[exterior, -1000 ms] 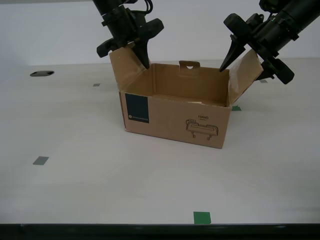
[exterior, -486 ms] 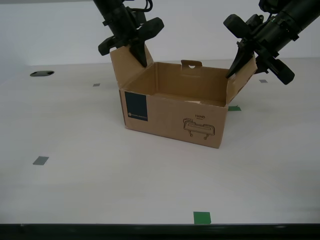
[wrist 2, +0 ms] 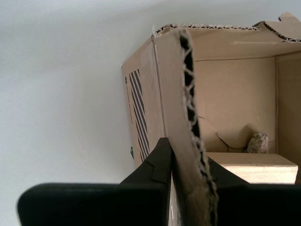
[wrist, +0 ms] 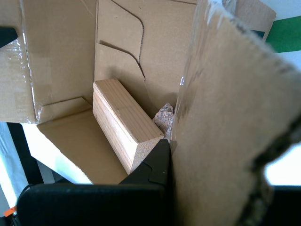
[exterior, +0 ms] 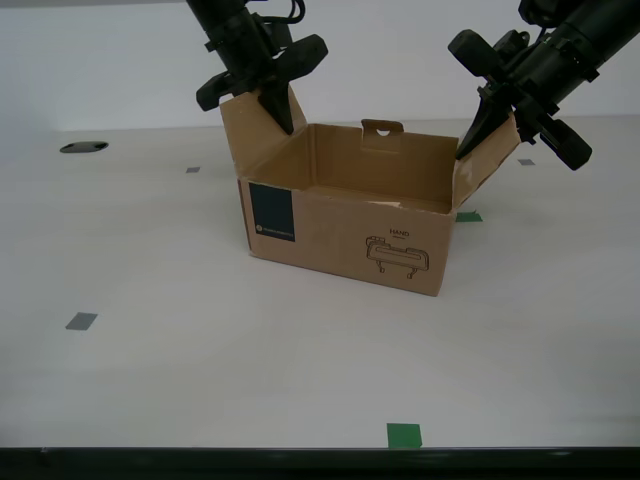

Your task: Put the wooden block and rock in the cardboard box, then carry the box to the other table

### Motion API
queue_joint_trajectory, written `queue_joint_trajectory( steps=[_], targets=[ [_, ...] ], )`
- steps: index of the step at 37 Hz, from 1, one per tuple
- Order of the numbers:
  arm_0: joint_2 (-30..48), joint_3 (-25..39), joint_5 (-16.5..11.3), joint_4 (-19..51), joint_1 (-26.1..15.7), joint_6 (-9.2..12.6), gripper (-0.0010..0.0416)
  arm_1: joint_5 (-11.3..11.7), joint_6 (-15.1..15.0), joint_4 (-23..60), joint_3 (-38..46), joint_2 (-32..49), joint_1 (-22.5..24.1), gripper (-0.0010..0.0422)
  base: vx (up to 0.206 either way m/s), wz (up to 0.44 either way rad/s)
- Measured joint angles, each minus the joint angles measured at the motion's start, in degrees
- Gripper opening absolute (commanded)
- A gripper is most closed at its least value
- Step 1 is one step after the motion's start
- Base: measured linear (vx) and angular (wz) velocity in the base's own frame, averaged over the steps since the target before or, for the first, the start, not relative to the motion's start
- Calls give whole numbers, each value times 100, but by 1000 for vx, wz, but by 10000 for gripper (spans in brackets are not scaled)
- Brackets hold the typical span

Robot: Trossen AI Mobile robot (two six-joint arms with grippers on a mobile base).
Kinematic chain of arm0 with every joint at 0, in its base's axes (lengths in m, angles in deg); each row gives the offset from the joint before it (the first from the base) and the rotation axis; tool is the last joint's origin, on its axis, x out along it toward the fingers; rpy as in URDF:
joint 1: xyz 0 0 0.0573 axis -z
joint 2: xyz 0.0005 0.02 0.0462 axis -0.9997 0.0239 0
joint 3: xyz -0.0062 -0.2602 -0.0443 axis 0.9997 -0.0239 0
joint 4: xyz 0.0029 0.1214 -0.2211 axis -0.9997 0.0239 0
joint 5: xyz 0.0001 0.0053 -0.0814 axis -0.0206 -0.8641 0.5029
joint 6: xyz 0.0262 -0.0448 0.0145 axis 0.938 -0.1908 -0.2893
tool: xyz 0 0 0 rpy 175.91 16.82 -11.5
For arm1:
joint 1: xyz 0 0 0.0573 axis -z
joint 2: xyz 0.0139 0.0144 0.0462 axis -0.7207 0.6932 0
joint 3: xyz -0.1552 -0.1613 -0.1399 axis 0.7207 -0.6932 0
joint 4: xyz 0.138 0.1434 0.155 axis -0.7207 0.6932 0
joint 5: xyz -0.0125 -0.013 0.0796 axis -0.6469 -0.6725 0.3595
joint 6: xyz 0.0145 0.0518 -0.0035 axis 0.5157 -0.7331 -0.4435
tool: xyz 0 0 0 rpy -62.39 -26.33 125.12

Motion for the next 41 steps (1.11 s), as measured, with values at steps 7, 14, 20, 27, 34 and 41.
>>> queue_joint_trajectory(
  steps=[7,14,20,27,34,41],
  targets=[
    [-20,0,0,4,-9,28,-1,-2,-4,39,0,-7,0,-1,0,0],
    [-291,-4,15,28,-31,114,-1,-188,-17,190,2,-35,-2,-1,0,0],
    [-612,-4,15,46,-35,247,-1,-227,-17,332,-2,-127,-2,-1,0,0],
    [-800,-4,37,31,-31,293,-1,-225,-20,435,-4,-402,0,-1,0,0],
    [-918,-4,37,37,-33,319,-1,-225,-140,780,0,-680,7,-1,0,0],
    [-927,7,37,42,-31,404,-1,-225,-164,876,0,-789,11,-1,0,0]
  ],
)
